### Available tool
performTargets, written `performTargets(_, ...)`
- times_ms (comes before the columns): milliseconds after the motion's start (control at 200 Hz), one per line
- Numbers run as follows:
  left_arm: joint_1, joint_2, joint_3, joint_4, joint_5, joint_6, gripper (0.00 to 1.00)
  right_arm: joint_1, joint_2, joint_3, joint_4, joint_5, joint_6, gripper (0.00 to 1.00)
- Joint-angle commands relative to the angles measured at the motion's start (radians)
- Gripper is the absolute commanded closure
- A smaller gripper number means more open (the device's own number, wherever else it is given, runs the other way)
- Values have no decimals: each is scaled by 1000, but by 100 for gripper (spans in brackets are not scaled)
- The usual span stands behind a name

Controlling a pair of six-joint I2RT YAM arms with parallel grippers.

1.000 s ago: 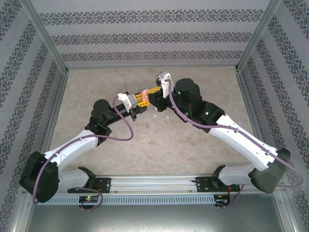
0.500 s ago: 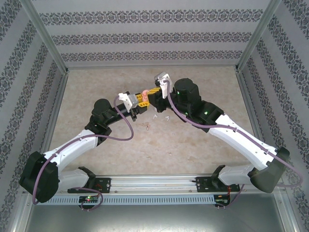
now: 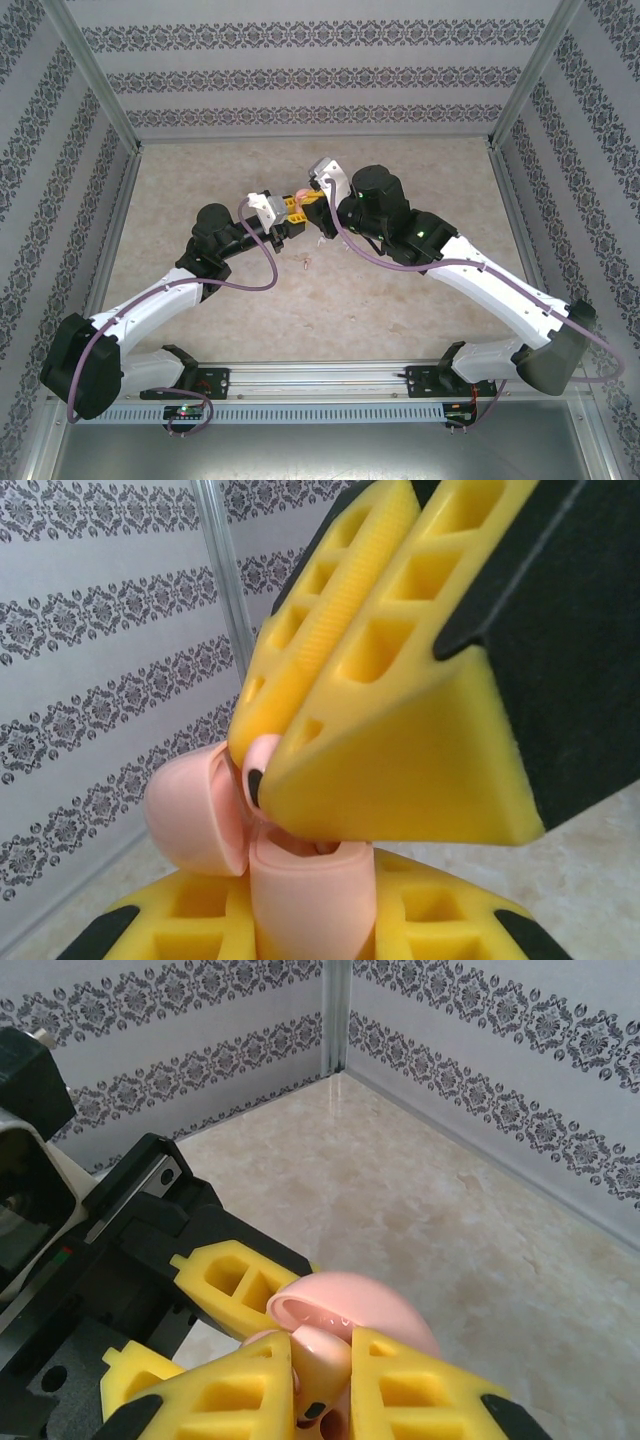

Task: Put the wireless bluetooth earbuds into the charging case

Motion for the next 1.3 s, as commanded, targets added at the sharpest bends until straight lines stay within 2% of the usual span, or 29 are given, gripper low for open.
performTargets(0,-18,-2,51,62,7,14,100,41,35,25,-61,-77,-2,80)
performTargets(440,-19,10,-6,140,-20,-23,100,38,98,171,-115,17,129,59)
performTargets(540,-18,16,-13,157,-25,-34,100,36,105,205,-132,44,159,51)
performTargets(764,-19,23,-25,182,-34,-45,100,-18,87,244,-126,63,276,39)
performTargets(1059,-18,31,-33,198,-47,-59,100,-107,24,208,-42,-39,409,31)
performTargets(1294,-19,14,-52,197,-138,-53,100,-167,-50,141,-80,13,548,30)
